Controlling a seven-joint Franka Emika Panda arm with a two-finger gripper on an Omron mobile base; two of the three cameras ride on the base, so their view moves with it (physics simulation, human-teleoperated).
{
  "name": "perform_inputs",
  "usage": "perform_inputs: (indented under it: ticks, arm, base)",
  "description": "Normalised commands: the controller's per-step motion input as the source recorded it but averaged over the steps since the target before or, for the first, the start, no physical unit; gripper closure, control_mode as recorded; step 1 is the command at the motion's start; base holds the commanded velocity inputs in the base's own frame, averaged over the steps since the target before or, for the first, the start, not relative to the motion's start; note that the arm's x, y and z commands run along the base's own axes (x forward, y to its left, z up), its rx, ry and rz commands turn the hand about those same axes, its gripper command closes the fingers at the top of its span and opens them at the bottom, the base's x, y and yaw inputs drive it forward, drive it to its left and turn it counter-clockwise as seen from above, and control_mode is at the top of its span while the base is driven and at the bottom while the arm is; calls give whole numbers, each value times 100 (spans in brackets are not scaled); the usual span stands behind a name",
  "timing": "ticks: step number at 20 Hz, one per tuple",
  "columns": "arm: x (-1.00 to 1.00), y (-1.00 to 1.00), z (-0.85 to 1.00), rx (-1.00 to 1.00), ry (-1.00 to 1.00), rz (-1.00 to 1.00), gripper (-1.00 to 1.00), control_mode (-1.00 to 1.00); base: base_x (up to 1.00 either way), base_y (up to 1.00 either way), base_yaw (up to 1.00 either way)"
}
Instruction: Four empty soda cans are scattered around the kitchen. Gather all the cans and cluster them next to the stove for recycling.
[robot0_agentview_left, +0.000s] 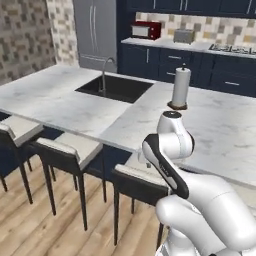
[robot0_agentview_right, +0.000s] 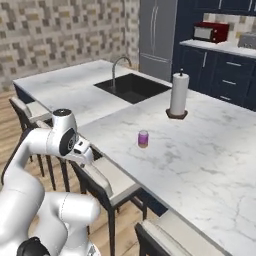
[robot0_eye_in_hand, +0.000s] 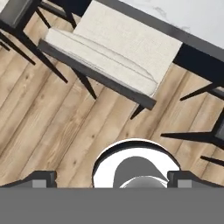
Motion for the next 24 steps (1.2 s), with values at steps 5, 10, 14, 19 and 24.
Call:
perform_inputs:
  ticks: [5, 10, 14, 19, 24]
  arm:
    - [0, 0, 0, 0, 0, 0, -100, 100]
    - [0, 0, 0, 0, 0, 0, -100, 100]
    - [0, 0, 0, 0, 0, 0, -100, 100]
    - [0, 0, 0, 0, 0, 0, -100, 100]
    - [0, 0, 0, 0, 0, 0, -100, 100]
  base:
    - [38, 33, -56]
    - [32, 39, -46]
    - [26, 44, -38]
    - [19, 48, -31]
    - [33, 40, -30]
